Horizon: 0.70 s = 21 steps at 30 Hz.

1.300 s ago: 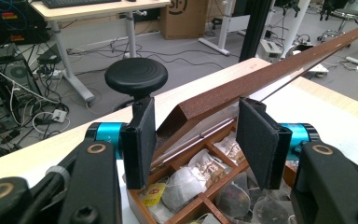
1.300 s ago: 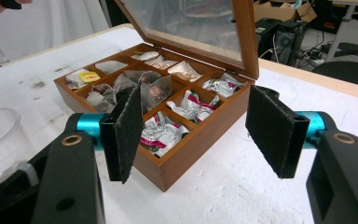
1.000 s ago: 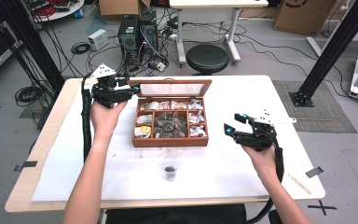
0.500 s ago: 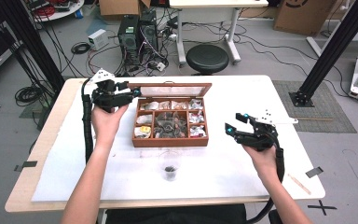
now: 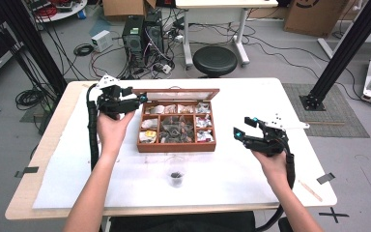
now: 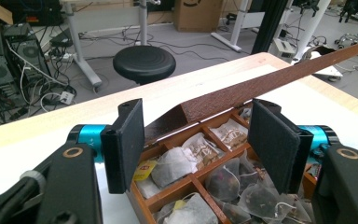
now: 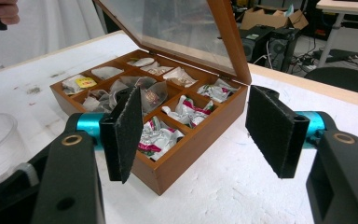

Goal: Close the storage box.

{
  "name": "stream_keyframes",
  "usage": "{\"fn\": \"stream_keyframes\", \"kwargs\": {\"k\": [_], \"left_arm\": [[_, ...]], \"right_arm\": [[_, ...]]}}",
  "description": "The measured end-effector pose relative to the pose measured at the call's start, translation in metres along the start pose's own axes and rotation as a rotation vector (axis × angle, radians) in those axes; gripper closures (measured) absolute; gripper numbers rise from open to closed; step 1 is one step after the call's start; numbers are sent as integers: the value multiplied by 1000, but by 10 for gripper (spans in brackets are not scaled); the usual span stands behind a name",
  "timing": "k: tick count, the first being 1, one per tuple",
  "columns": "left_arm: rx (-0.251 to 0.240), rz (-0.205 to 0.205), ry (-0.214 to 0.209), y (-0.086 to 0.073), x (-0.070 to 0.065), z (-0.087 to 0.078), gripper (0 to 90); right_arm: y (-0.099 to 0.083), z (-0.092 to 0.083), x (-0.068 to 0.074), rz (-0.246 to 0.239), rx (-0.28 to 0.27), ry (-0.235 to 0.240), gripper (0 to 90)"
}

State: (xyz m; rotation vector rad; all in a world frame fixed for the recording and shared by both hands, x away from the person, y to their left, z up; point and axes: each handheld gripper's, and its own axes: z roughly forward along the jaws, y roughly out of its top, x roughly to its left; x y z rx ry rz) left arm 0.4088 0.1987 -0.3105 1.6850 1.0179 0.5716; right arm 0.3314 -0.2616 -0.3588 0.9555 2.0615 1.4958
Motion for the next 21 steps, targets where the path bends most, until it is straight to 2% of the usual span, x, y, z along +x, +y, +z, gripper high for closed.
{"fn": "stream_keyframes", "kwargs": {"k": [9, 14, 21], "left_arm": [[11, -29, 3, -3, -2, -2, 354], [25, -63, -12, -7, -2, -3, 354], [36, -83, -17, -12, -4, -4, 353]], "right_arm": [[0, 0, 1, -9, 0, -3, 374], [0, 1, 1, -8, 0, -1, 373], [0, 0, 1, -12, -4, -3, 373]]}}
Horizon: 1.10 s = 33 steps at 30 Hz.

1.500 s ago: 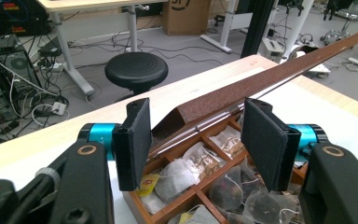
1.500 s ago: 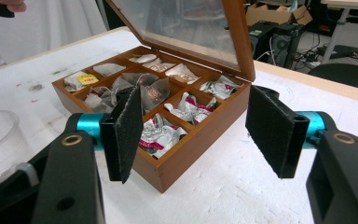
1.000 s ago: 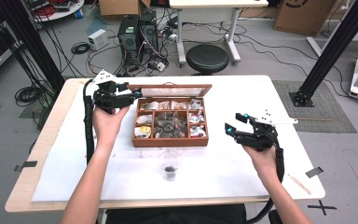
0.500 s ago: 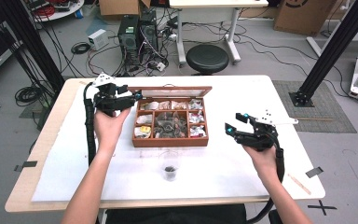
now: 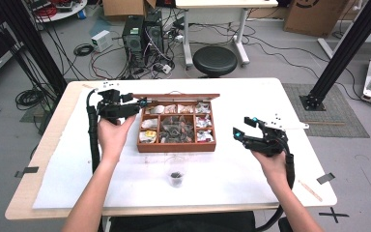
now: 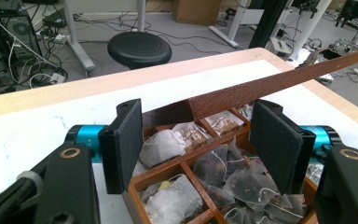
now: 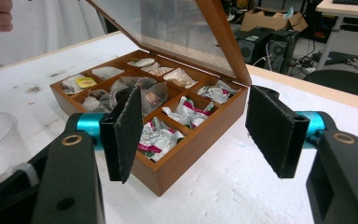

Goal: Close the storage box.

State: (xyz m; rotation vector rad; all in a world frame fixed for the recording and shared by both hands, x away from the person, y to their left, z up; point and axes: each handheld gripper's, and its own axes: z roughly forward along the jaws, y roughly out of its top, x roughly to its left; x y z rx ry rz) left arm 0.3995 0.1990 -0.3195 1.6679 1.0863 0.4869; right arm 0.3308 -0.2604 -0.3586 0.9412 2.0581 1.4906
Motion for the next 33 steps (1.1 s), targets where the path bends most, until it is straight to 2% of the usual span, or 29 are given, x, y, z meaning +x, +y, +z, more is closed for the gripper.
{"fn": "stream_keyframes", "kwargs": {"k": [13, 24, 33], "left_arm": [[5, -21, -16, -11, -1, -3, 353], [-2, -12, -20, -24, -4, -6, 355], [-4, -27, -39, -36, -4, -8, 361]], "right_arm": [[0, -1, 1, -7, -3, -10, 371], [0, -1, 1, -11, -7, -15, 368], [0, -1, 2, -15, -8, -19, 366]]}}
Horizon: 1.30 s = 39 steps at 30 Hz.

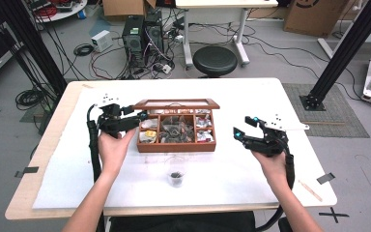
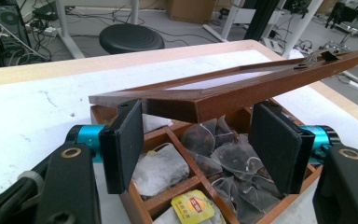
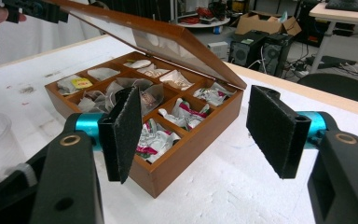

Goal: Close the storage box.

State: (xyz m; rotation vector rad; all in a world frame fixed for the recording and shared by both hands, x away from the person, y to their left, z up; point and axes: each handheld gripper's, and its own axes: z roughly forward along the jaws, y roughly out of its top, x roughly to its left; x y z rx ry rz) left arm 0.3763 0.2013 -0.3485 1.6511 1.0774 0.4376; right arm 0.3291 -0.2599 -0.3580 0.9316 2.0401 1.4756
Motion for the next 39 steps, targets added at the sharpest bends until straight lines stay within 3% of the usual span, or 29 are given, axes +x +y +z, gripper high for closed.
{"fn": "stream_keyframes", "kwargs": {"k": [9, 27, 39], "left_arm": [[8, -5, -5, -8, -1, -1, 368], [43, -89, -46, -20, 2, -2, 370], [46, -67, -50, -27, 2, -3, 373]], "right_arm": [[0, 0, 0, 1, -1, -1, 366], [0, 0, 0, -2, -7, -2, 365], [0, -1, 0, -1, -10, -4, 365]]}}
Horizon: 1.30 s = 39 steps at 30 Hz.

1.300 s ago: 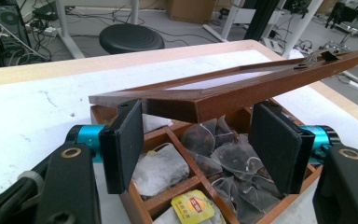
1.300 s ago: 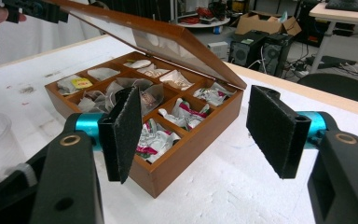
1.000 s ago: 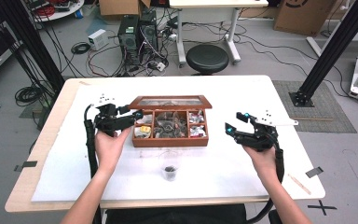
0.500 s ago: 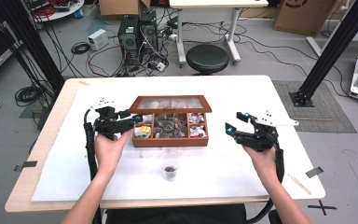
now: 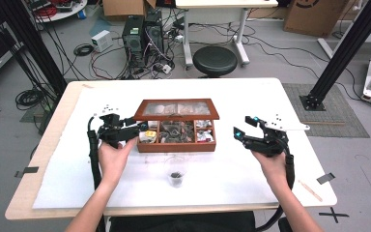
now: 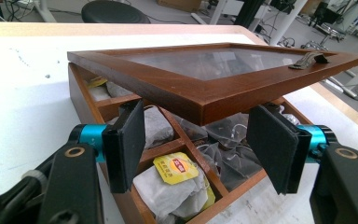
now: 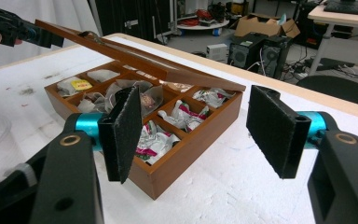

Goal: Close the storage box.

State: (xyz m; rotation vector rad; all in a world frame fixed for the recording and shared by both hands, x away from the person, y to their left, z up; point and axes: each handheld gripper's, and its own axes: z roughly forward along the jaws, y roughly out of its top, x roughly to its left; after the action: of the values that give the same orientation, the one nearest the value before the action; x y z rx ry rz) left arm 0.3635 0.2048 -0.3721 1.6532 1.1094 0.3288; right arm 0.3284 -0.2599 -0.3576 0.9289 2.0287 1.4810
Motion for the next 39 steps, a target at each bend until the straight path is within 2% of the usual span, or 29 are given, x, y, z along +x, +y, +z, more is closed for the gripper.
{"fn": "stream_keyframes", "kwargs": {"k": [15, 30, 39], "left_arm": [[8, 40, 5, -7, -3, -1, 376], [26, 76, 16, -26, -4, 0, 379], [38, 108, 39, -36, -5, 1, 379]], "right_arm": [[0, 0, 0, -5, 1, -1, 365], [-1, 1, 1, -3, 4, -1, 366], [-1, 0, 0, -4, 1, -3, 365]]}}
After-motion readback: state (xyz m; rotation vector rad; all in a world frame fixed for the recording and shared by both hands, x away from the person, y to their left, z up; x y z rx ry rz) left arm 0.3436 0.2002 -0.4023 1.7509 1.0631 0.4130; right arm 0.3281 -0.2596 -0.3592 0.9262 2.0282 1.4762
